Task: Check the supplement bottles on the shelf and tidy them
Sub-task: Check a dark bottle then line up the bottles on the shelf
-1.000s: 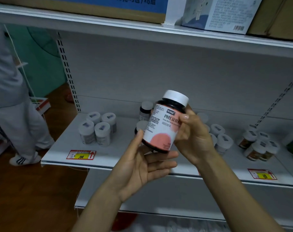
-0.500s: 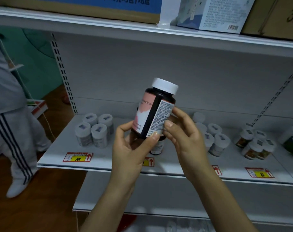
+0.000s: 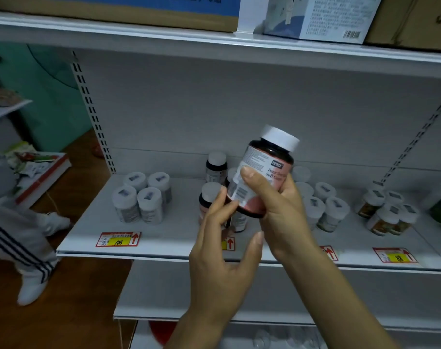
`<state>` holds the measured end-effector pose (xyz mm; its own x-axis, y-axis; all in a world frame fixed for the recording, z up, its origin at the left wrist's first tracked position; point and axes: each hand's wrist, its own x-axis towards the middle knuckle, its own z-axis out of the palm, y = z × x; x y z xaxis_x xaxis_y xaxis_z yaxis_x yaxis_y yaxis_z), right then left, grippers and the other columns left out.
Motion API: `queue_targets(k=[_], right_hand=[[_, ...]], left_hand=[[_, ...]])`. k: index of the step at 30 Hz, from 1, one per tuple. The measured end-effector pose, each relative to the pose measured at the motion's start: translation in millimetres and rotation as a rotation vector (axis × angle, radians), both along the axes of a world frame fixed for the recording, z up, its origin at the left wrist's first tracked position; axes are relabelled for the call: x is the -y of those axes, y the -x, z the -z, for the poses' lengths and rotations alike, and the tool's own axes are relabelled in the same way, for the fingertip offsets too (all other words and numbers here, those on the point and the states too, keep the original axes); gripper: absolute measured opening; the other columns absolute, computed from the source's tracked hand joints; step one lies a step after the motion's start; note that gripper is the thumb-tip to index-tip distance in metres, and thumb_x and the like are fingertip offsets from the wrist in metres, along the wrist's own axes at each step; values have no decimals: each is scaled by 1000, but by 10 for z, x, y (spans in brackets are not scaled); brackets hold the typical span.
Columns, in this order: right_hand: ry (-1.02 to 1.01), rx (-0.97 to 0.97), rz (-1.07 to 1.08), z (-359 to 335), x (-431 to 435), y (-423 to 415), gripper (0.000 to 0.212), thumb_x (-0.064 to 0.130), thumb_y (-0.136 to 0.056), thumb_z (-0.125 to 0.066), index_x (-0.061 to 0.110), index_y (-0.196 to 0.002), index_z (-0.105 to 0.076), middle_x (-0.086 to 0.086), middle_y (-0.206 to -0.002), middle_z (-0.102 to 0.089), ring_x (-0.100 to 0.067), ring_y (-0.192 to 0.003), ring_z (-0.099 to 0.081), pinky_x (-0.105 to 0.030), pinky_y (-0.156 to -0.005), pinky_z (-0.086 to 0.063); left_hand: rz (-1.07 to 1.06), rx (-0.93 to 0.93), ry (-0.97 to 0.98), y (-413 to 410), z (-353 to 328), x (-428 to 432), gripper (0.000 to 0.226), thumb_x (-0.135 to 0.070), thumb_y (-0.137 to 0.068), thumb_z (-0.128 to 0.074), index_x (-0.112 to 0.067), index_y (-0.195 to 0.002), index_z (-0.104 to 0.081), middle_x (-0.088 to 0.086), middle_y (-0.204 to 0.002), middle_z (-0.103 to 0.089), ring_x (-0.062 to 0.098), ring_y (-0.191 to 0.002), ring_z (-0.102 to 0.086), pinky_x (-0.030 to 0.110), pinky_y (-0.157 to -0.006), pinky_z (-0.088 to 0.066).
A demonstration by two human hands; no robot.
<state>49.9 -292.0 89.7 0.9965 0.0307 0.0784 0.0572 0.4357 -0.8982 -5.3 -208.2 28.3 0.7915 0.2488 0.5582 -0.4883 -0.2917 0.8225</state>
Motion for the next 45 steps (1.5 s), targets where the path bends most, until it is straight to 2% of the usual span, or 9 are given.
queue_targets(k=[7, 11, 15, 19, 24, 29, 34, 39, 45], right_hand=[[-45, -13, -217, 21, 146, -117, 36, 22, -74, -63, 7, -107, -63, -13, -96, -68, -24, -88, -68, -38, -81, -57], [-5, 23, -293, 21, 179, -129, 47, 33, -68, -68, 8, -107, -62, -6, -87, -71, -17, -80, -69, -27, -72, -56], [-5, 31, -358, 53, 243, -148, 44, 45, -61, -79, 16, -95, -73, -7, -90, -72, -17, -81, -70, -28, -74, -56], [127, -12, -196, 61, 203, -141, 51, 44, -81, -61, 7, -116, -63, -15, -105, -71, -28, -95, -68, -36, -82, -54], [197, 68, -135, -9, 188, -7, 40, 34, -85, -63, 17, -121, -60, -2, -107, -73, -18, -100, -69, -28, -83, -54], [153, 93, -123, -61, 118, 89, 57, 23, -69, -69, 11, -122, -55, -2, -104, -73, -14, -98, -70, -23, -81, -56], [255, 193, -15, -8, 116, 128, 64, 8, -68, -77, 12, -127, -51, -3, -114, -69, -12, -104, -67, -22, -82, -55], [465, 415, 72, 147, 41, 177, 67, -1, -71, -81, 27, -122, -47, 13, -122, -59, -3, -116, -56, -18, -90, -48], [448, 337, 79, 132, 71, 167, 65, 9, -67, -85, 28, -118, -51, 7, -119, -63, -8, -111, -61, -24, -86, -53]], left_hand=[[215, -345, 710, -86, -229, -51, 41, -36, -81, -70, -20, -117, -58, -2, -114, -70, 13, -101, -68, 21, -76, -56], [431, -497, 890, -124, -235, -66, 47, -37, -77, -58, -10, -114, -64, 12, -104, -73, 21, -98, -70, 27, -82, -57], [509, -463, 1015, -104, -238, -16, 30, -23, -78, -74, -9, -101, -60, 14, -99, -73, 22, -91, -71, 26, -71, -58], [267, -296, 880, -109, -273, 46, 41, -7, -63, -83, -11, -96, -58, 7, -93, -74, 17, -88, -71, 22, -71, -57], [-89, 25, 311, -142, -220, -150, 48, -22, -65, -82, -23, -104, -54, -5, -119, -59, 8, -117, -58, 23, -89, -53], [-161, 150, 37, -171, -109, -210, 51, -23, -74, -77, -25, -117, -51, -3, -132, -52, 9, -128, -48, 36, -96, -50], [27, -65, 324, -78, -207, -152, 59, -21, -79, -73, -25, -131, -46, -19, -129, -54, -7, -117, -54, 12, -88, -48], [359, -320, 808, -170, -226, -272, 48, -40, -90, -53, -22, -134, -49, 2, -127, -64, 16, -118, -60, 38, -102, -44], [325, -370, 852, -165, -239, -389, 53, -47, -82, -48, -14, -124, -58, 9, -112, -71, 20, -106, -67, 30, -87, -56]])
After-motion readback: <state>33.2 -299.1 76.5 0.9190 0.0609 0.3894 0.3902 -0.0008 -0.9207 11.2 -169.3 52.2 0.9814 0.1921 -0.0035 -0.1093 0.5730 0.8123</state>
